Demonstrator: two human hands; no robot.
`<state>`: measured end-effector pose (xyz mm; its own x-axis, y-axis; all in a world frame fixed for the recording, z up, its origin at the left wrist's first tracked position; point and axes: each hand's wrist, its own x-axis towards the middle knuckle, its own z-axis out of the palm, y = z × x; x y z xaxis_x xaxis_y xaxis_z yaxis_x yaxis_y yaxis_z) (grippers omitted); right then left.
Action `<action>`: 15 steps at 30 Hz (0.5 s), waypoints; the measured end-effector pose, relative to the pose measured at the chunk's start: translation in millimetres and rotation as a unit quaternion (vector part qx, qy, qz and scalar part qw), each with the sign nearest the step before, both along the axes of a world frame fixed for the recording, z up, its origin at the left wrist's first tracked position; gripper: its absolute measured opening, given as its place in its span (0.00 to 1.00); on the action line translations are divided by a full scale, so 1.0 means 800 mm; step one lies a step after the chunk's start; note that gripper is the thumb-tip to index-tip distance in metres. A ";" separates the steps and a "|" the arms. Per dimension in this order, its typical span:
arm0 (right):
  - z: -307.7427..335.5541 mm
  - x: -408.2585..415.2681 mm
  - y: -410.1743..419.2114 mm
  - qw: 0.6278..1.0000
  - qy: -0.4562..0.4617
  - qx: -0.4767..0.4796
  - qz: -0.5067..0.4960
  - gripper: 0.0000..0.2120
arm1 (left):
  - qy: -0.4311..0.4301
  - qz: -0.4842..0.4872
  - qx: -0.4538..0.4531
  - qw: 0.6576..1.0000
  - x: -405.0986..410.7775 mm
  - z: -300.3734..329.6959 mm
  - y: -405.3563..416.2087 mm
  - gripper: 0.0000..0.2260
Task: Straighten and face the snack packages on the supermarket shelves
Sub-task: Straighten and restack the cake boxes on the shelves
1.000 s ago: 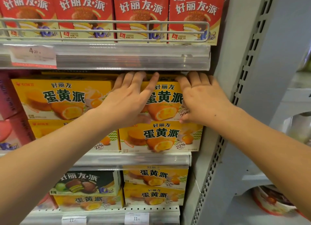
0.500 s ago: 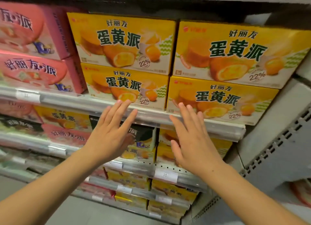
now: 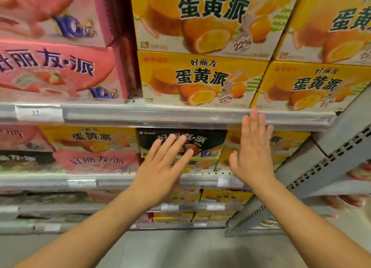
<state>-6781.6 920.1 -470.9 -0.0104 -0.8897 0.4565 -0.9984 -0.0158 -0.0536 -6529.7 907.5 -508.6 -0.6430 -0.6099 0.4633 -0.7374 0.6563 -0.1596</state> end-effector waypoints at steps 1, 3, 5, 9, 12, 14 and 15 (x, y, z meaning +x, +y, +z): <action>-0.001 0.001 0.001 1.000 -0.006 0.000 -0.005 0.51 | -0.014 -0.009 0.025 1.000 0.005 -0.010 0.006 0.36; -0.001 0.000 0.001 1.000 -0.009 0.003 -0.006 0.53 | -0.021 0.009 0.069 0.997 0.008 -0.015 0.003 0.36; -0.002 -0.004 0.001 1.000 -0.004 0.003 -0.006 0.53 | -0.006 0.048 0.076 0.996 0.003 -0.005 -0.015 0.35; -0.006 -0.006 0.000 1.000 -0.008 -0.015 -0.009 0.51 | -0.004 0.157 0.087 0.984 -0.007 0.025 -0.052 0.31; -0.009 -0.004 -0.002 0.999 -0.024 -0.023 -0.005 0.50 | -0.010 0.205 0.127 0.970 -0.004 0.034 -0.064 0.24; -0.010 -0.003 -0.001 0.999 -0.029 -0.020 0.000 0.50 | 0.004 0.194 0.124 0.973 -0.001 0.035 -0.068 0.24; -0.010 -0.004 -0.001 0.999 -0.029 -0.016 0.002 0.51 | 0.011 0.179 0.117 0.977 -0.001 0.034 -0.068 0.24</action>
